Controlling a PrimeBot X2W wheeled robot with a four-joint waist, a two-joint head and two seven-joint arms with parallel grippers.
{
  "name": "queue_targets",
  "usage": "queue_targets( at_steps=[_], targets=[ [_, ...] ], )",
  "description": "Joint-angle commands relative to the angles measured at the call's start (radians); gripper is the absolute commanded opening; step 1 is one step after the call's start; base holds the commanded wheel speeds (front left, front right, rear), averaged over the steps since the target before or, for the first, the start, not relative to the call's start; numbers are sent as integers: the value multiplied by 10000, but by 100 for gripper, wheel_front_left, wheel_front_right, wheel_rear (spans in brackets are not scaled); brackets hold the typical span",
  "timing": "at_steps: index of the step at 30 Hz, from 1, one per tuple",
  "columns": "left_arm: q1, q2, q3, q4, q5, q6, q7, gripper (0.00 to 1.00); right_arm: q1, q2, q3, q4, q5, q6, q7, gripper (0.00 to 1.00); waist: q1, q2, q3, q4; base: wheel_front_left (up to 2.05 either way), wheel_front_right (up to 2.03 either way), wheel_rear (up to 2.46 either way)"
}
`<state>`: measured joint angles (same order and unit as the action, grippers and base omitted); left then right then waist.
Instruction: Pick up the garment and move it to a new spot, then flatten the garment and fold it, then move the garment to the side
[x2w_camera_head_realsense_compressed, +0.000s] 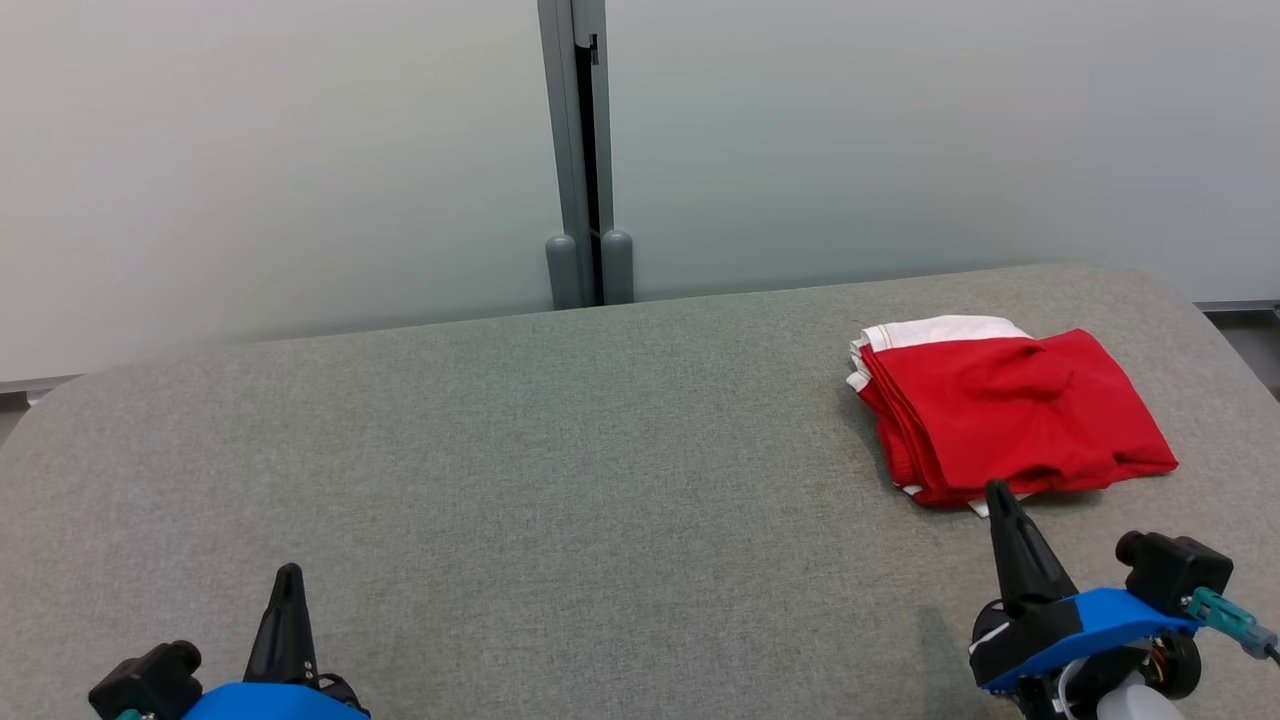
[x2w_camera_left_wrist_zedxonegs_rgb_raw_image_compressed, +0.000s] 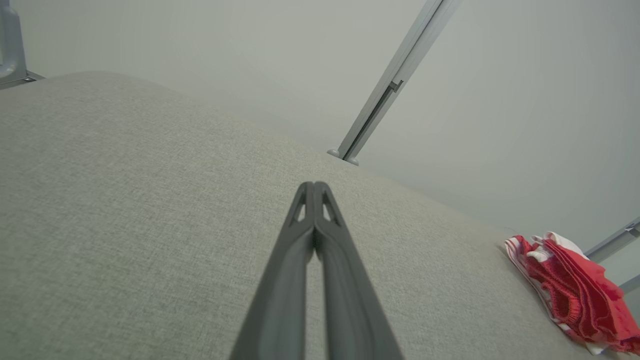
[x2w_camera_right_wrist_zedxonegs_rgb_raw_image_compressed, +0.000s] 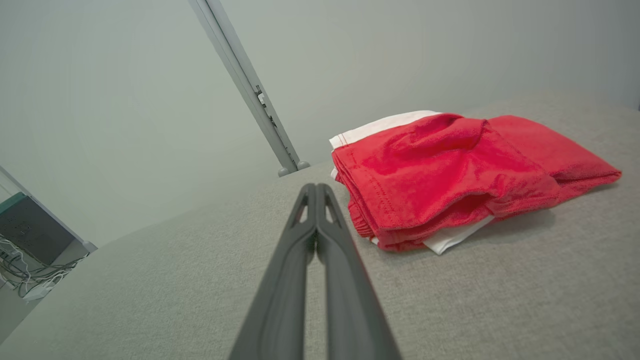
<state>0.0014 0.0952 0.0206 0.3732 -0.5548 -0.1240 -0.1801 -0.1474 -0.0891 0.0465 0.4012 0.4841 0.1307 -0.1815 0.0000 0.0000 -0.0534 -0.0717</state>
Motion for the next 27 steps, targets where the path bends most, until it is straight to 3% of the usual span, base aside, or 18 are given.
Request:
queue_targets(
  at_steps=[1,27],
  targets=[
    [-337,40,89,-216,-350,-16,74,0,-54,-1,-93,-234,387,0,84,0,0,0,7,8,0,0,0],
    [-635,-127,378,-611,-3858,-42,1053,0,106,131,-609,-724,4128,0,1062,0,0,0,141,179,0,0,0]
  ],
)
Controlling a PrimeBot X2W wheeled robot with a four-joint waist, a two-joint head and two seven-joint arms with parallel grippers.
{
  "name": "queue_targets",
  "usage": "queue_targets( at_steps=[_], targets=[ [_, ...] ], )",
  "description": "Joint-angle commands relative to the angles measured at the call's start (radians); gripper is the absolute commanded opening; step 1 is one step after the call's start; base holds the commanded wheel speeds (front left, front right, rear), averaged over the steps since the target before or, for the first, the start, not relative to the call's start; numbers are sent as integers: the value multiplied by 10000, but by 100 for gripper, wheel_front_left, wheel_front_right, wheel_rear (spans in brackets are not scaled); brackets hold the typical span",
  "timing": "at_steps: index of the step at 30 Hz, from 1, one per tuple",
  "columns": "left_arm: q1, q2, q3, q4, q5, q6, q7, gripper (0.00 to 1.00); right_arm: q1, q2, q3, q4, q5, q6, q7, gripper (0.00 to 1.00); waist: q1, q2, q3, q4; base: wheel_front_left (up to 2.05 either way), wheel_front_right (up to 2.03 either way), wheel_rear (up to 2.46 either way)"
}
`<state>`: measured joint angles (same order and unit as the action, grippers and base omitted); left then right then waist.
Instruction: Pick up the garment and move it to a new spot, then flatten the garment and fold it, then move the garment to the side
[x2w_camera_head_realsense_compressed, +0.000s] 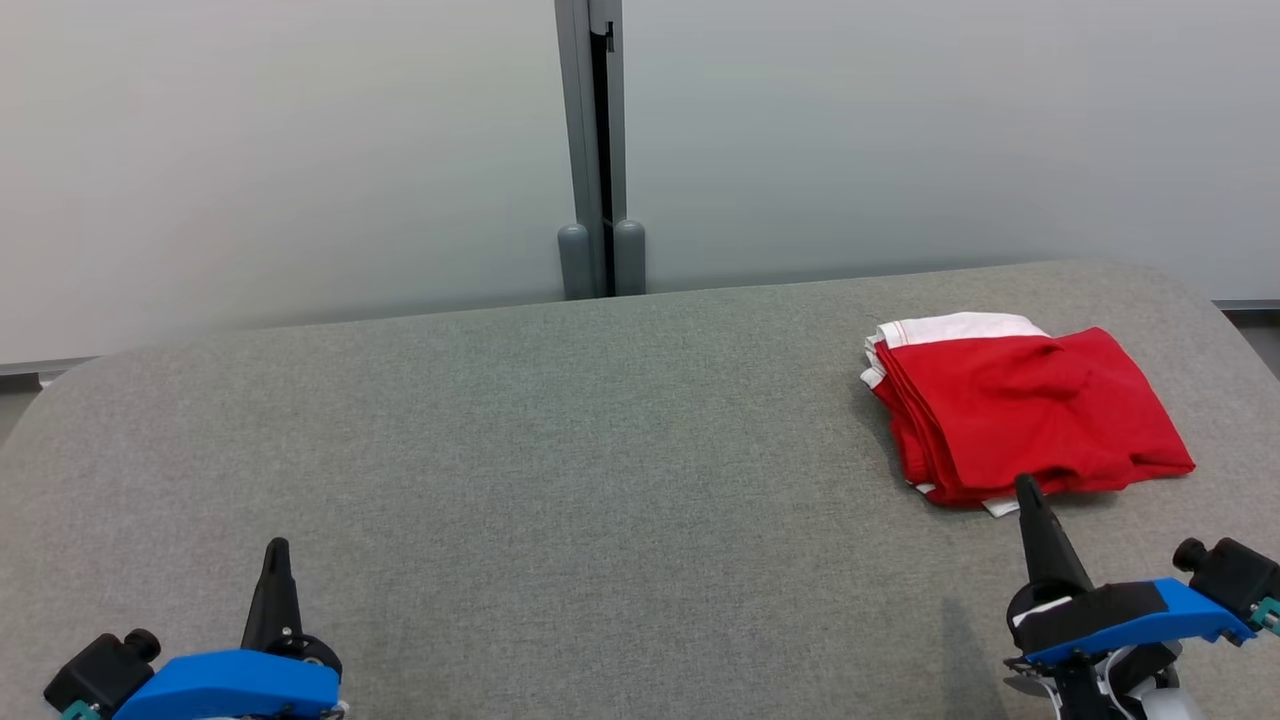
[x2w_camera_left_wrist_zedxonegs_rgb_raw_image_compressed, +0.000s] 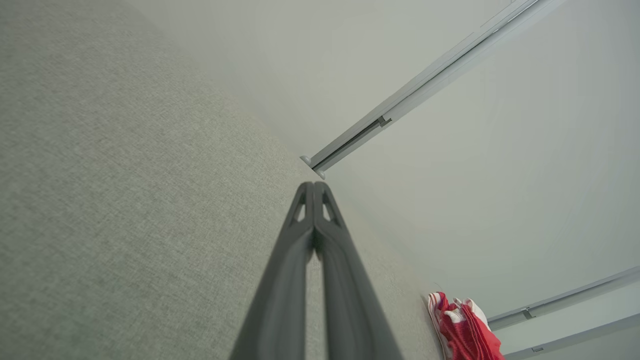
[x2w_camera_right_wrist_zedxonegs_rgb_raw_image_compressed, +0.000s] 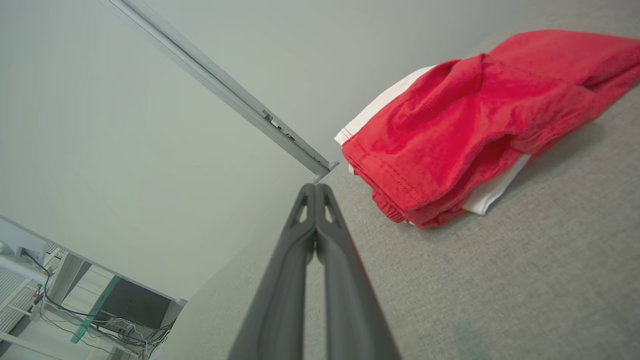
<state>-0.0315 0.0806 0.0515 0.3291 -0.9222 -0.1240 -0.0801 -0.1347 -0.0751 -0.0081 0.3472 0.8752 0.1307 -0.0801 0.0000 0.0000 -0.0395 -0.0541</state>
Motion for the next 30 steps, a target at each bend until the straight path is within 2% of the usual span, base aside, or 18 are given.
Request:
queue_targets(
  at_steps=[1,30],
  targets=[
    [-306,19,70,-170,-184,-42,52,0,-21,-9,-63,-183,216,0,48,0,0,0,3,3,0,0,0],
    [-552,-121,326,-486,-3139,-69,896,0,109,110,-517,-581,3372,1,893,0,0,0,153,194,0,0,0]
  ],
)
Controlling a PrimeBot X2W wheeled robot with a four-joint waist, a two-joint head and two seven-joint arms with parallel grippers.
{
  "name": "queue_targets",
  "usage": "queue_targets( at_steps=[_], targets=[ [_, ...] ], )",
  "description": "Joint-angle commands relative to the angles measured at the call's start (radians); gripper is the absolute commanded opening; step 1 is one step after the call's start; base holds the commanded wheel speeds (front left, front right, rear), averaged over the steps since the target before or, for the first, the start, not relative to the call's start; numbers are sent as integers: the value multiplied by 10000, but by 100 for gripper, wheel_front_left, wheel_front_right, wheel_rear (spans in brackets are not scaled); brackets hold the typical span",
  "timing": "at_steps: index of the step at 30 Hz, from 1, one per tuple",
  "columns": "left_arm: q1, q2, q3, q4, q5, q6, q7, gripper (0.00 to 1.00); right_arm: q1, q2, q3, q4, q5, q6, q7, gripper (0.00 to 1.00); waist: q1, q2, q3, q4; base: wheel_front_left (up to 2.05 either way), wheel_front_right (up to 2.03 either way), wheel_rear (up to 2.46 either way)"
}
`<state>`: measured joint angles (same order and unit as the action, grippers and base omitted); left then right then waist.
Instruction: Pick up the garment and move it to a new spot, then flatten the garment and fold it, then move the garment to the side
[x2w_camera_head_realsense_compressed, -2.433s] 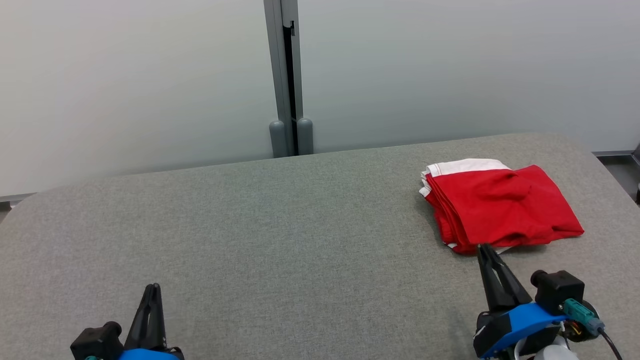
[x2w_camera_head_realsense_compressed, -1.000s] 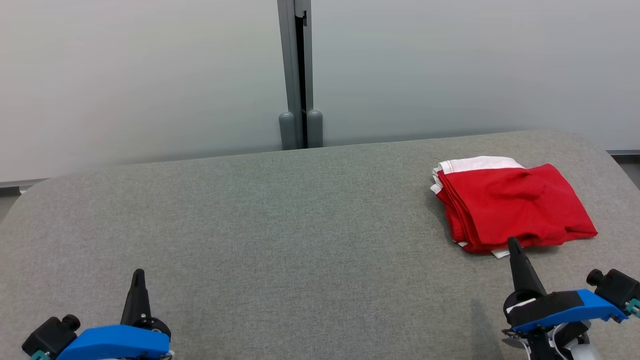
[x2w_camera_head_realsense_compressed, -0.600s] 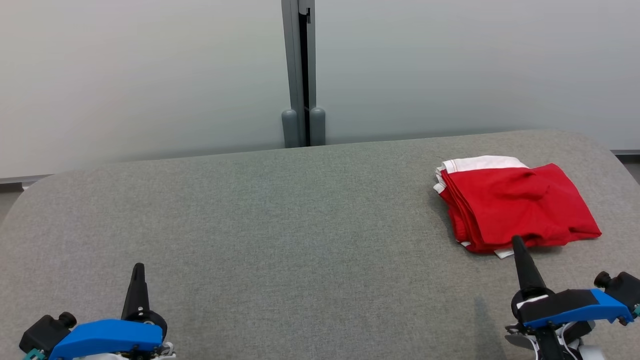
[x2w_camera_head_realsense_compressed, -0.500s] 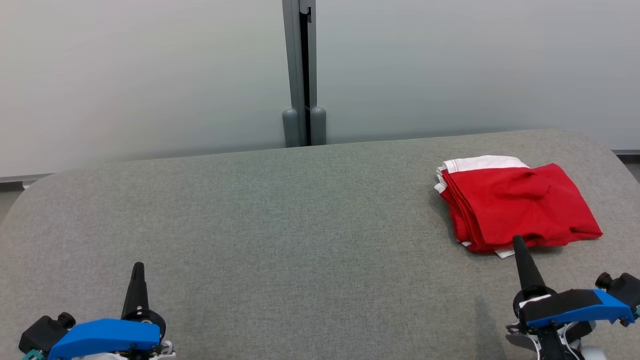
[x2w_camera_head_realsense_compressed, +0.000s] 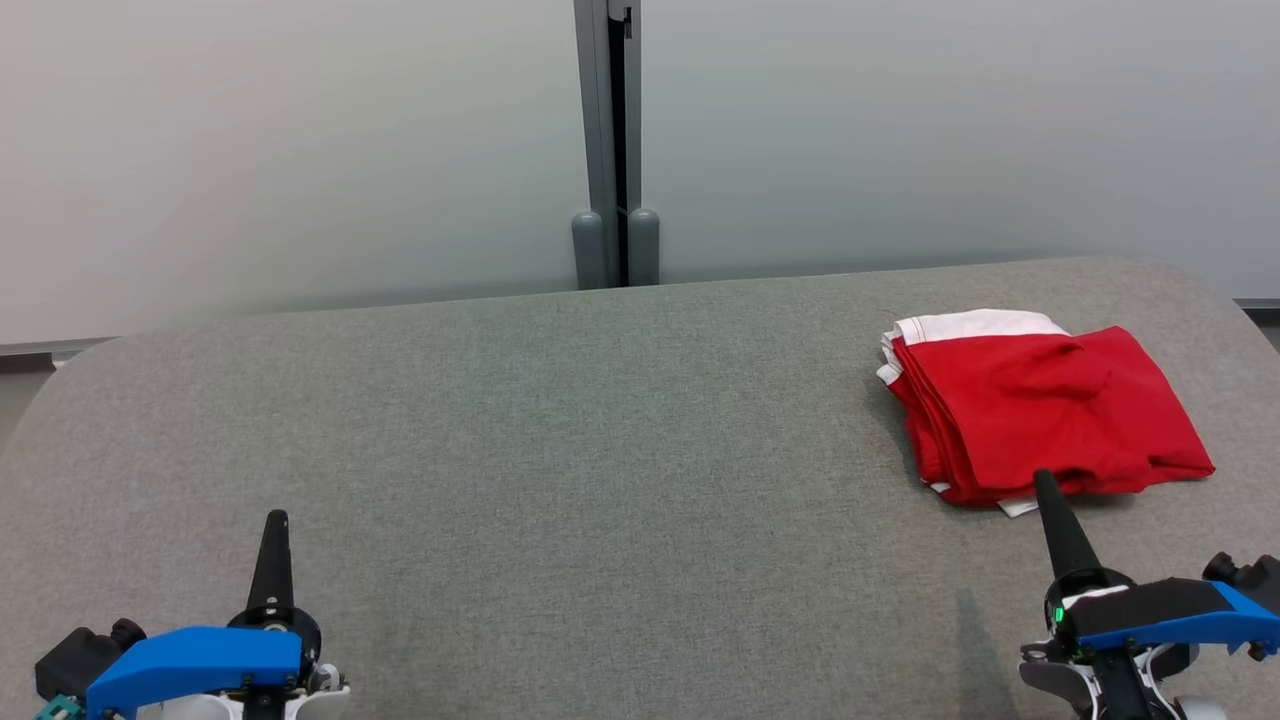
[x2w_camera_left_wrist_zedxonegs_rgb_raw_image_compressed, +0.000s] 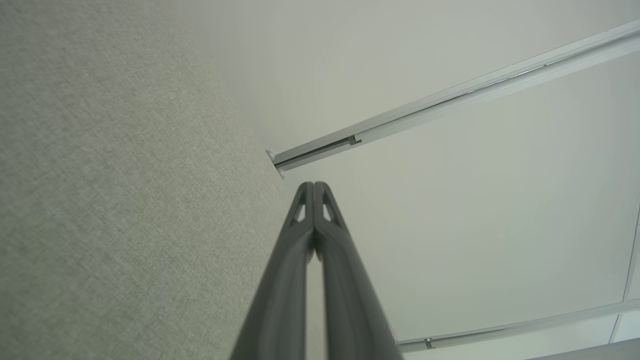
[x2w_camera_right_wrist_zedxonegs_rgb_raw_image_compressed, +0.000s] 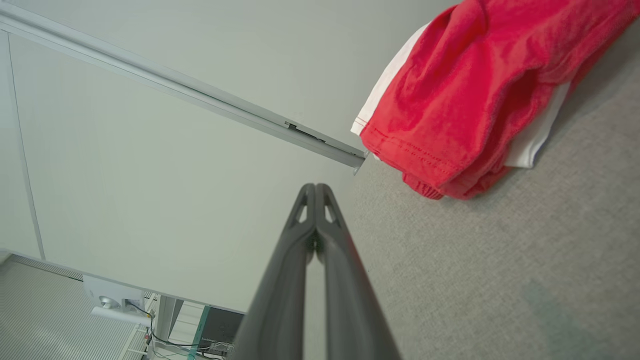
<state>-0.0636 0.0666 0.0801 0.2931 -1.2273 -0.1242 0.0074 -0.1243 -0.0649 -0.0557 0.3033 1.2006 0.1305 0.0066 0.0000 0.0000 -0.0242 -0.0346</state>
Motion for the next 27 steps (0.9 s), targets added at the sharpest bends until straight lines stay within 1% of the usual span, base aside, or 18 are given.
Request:
queue_targets(
  at_steps=[1,27],
  targets=[
    [-235,15,49,-134,-179,-69,48,0,11,11,-54,-152,209,3,53,0,0,0,4,5,0,0,0],
    [-395,-85,234,-343,-2237,-94,636,0,125,92,-365,-416,2400,3,639,0,0,0,139,177,0,0,0]
  ],
)
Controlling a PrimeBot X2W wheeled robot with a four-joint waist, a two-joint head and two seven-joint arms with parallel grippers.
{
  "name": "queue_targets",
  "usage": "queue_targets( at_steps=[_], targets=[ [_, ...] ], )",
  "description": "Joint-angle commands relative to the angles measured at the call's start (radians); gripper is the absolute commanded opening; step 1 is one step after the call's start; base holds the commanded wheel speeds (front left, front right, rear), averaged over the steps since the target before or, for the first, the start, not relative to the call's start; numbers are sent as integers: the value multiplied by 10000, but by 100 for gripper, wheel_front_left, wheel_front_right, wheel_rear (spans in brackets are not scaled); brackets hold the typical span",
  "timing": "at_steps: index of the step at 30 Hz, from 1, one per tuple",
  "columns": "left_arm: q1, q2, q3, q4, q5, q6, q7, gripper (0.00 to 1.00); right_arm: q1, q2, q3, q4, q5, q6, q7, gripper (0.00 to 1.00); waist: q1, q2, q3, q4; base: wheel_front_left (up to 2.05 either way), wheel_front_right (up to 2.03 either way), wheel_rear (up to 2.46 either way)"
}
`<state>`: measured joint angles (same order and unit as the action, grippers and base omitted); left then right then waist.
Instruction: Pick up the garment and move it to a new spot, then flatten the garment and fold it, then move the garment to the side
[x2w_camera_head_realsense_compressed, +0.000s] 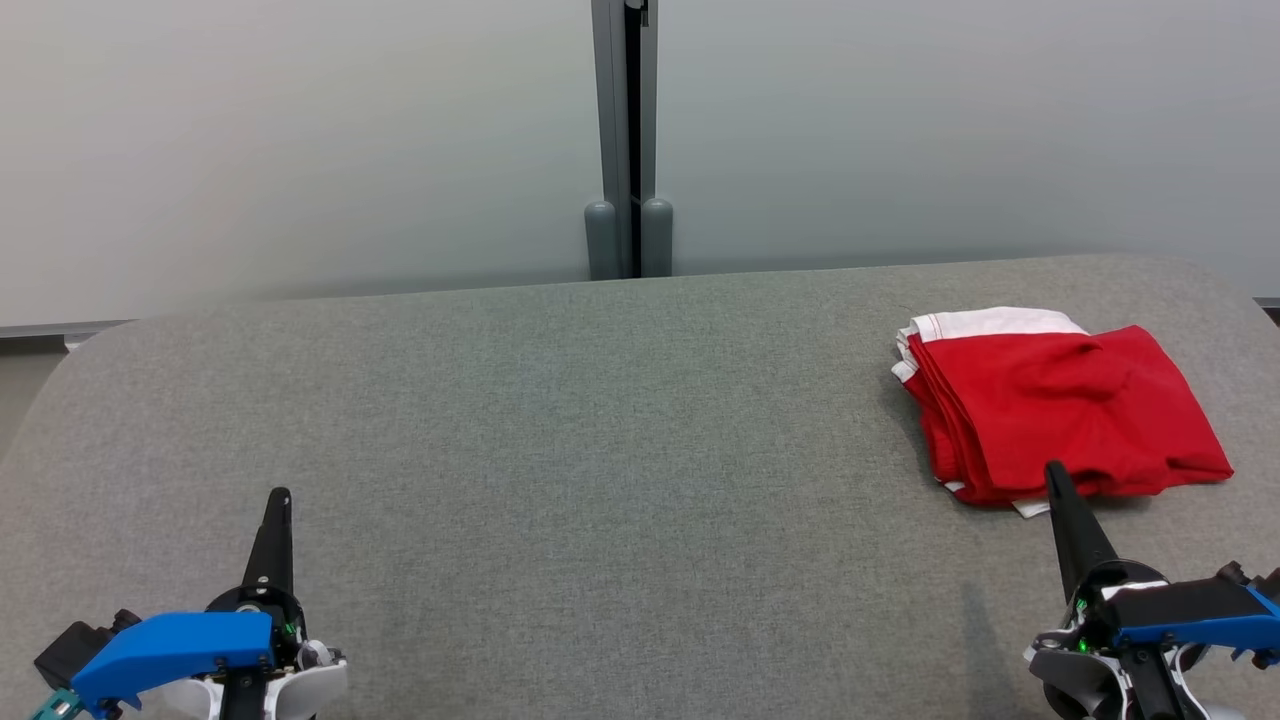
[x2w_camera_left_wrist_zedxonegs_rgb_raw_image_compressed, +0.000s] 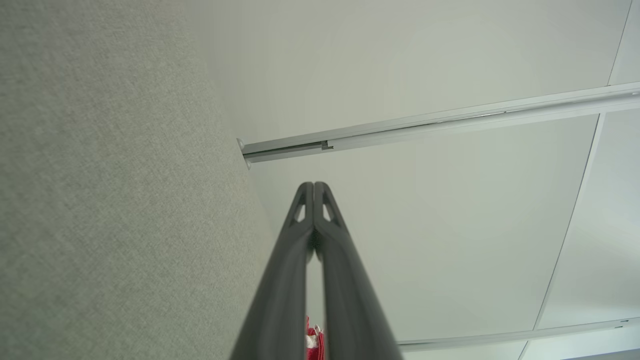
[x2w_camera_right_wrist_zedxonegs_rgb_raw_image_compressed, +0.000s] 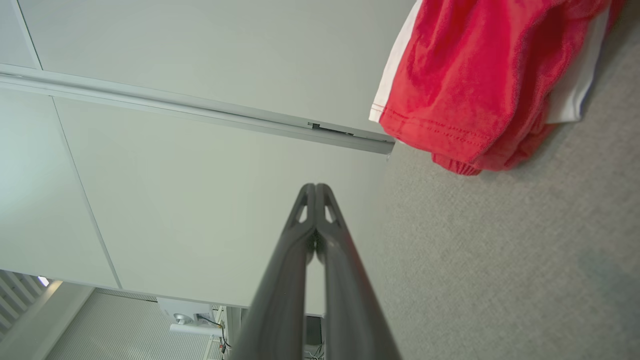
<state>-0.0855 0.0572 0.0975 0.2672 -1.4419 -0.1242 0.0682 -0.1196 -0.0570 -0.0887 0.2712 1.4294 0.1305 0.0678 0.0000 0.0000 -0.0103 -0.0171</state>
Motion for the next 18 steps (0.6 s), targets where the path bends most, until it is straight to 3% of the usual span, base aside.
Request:
queue_targets(
  at_steps=[1,18],
  targets=[
    [-183,4,66,-95,-160,-95,44,0,83,16,-46,-104,199,3,46,0,0,0,6,8,0,0,0],
    [-263,-55,150,-203,-1285,-100,369,0,158,60,-219,-246,1398,4,373,0,0,0,94,120,0,0,0]
  ],
)
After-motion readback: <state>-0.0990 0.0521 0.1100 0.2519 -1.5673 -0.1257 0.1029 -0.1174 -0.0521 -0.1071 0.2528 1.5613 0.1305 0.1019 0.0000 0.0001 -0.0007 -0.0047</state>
